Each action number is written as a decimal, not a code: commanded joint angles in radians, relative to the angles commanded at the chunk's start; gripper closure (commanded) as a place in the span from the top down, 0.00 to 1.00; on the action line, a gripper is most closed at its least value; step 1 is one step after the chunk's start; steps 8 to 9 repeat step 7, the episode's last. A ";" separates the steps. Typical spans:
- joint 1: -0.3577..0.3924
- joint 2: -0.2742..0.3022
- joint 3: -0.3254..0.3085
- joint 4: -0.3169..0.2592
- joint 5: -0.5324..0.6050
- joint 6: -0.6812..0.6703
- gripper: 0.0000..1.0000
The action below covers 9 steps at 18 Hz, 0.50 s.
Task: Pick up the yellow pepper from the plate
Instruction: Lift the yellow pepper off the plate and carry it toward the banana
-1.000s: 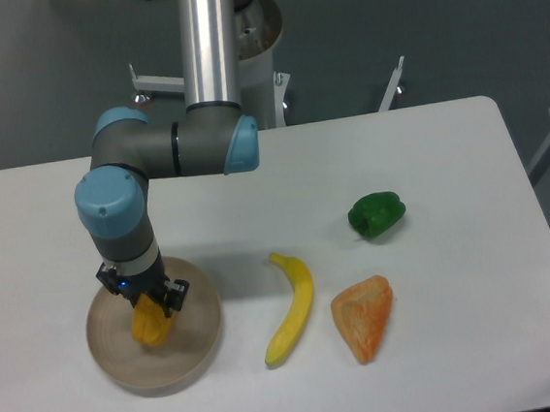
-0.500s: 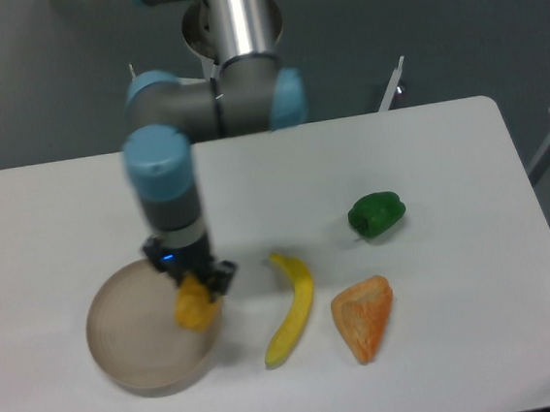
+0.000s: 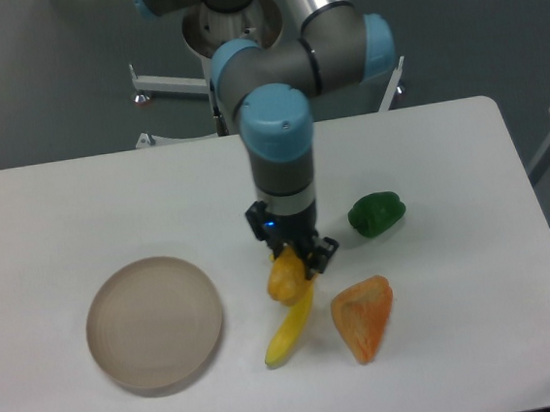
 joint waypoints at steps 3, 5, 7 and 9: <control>0.006 -0.002 0.003 -0.002 0.000 0.018 0.45; 0.008 -0.002 0.006 0.000 0.000 0.019 0.45; 0.008 -0.003 0.011 -0.002 0.000 0.019 0.45; 0.008 -0.003 0.011 -0.002 0.000 0.019 0.45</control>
